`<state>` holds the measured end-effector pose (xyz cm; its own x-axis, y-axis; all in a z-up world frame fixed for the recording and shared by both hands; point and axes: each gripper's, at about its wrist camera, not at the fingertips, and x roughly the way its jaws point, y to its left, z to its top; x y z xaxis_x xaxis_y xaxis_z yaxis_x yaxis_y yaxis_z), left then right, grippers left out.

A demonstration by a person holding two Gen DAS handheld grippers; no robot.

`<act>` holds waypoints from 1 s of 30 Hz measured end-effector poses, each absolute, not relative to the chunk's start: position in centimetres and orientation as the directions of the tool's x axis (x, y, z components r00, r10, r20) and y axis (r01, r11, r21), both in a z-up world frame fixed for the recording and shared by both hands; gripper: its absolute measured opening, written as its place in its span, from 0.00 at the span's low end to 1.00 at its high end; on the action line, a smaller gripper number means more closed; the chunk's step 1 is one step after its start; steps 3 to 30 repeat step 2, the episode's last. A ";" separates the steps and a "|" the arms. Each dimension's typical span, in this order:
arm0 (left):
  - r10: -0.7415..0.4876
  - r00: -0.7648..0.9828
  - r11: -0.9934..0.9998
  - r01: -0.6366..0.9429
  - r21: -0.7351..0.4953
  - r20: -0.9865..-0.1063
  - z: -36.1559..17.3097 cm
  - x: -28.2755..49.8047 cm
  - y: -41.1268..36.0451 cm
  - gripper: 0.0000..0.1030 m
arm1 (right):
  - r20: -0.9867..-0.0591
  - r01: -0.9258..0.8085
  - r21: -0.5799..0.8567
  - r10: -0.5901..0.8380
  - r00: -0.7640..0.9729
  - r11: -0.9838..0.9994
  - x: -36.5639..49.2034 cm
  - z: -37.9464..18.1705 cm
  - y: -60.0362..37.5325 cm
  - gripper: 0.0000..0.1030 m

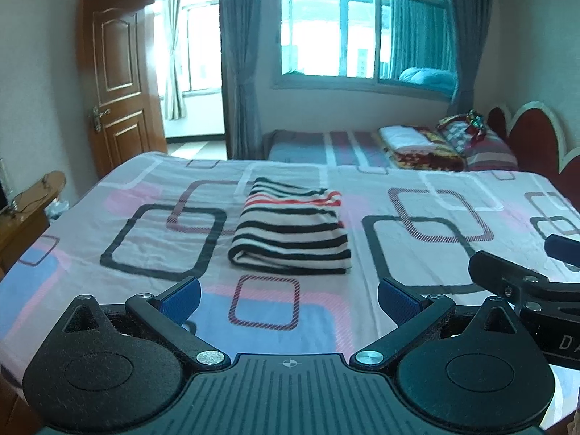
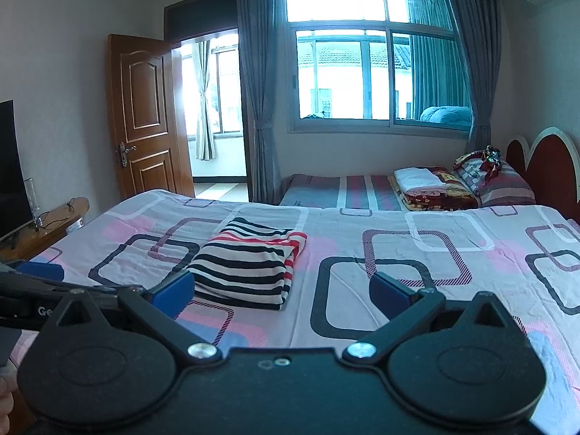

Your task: Fold small clothes

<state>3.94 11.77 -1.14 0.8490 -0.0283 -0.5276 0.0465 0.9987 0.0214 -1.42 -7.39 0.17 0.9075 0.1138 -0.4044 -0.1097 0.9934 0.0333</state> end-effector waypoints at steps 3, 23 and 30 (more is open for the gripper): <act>-0.029 0.844 0.999 0.049 0.024 -0.536 -1.4 4.5 11.7 1.00 | -0.405 -0.111 0.039 0.118 0.907 0.993 -1.3 0.1 -7.5 0.99; -0.029 0.844 0.999 0.049 0.024 -0.536 -1.4 4.5 11.7 1.00 | -0.405 -0.111 0.039 0.118 0.907 0.993 -1.3 0.1 -7.5 0.99; -0.029 0.844 0.999 0.049 0.024 -0.536 -1.4 4.5 11.7 1.00 | -0.405 -0.111 0.039 0.118 0.907 0.993 -1.3 0.1 -7.5 0.99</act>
